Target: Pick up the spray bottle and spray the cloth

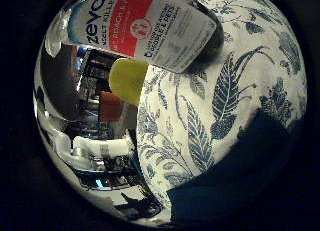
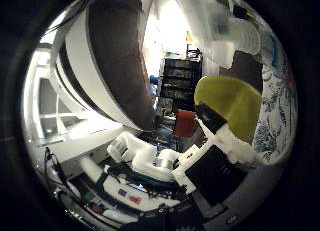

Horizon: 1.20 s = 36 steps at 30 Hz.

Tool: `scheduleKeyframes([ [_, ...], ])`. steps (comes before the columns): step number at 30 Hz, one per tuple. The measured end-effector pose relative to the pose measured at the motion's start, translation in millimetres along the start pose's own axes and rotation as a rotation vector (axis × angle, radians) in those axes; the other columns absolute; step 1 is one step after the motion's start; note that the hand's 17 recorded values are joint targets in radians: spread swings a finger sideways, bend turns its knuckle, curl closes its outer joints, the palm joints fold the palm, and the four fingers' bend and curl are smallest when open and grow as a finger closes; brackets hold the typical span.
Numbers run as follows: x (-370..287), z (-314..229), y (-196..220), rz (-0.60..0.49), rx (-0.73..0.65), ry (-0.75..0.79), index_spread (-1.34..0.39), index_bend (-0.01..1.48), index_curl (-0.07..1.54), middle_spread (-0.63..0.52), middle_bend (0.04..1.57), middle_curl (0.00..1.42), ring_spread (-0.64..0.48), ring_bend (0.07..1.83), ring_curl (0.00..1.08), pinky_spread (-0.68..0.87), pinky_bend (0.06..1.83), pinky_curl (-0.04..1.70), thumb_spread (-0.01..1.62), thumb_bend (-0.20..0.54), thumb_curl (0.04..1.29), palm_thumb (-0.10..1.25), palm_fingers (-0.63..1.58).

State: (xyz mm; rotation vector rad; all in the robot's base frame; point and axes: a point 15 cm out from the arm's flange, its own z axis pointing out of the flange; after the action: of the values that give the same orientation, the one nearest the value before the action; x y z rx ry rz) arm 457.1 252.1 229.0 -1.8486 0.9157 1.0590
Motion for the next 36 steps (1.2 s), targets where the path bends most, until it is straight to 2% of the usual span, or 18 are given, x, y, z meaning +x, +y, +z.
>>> scheduleKeyframes([
  [10,14.5,-20.2,9.8,0.024,0.005,0.03,-0.22,0.18,0.33,0.0,0.4,0.39,0.04,0.48,0.28,0.4,0.49,0.27,1.0,-0.022,0.53,0.85,0.33],
  [19,28.4,-50.5,19.5,0.044,0.001,0.085,-0.21,0.18,0.34,0.0,0.41,0.4,0.06,0.46,0.28,0.4,0.48,0.25,1.0,-0.023,0.53,0.83,0.35],
  [25,45.8,-71.5,45.7,0.102,-0.081,0.175,-0.21,0.17,0.33,0.02,0.38,0.39,0.1,0.45,0.28,0.41,0.53,0.25,1.02,-0.023,0.52,0.8,0.29],
  [36,50.4,-110.3,47.1,0.104,-0.055,0.232,-0.2,0.17,0.33,0.04,0.36,0.39,0.12,0.44,0.27,0.41,0.53,0.23,1.02,-0.022,0.51,0.79,0.29],
])
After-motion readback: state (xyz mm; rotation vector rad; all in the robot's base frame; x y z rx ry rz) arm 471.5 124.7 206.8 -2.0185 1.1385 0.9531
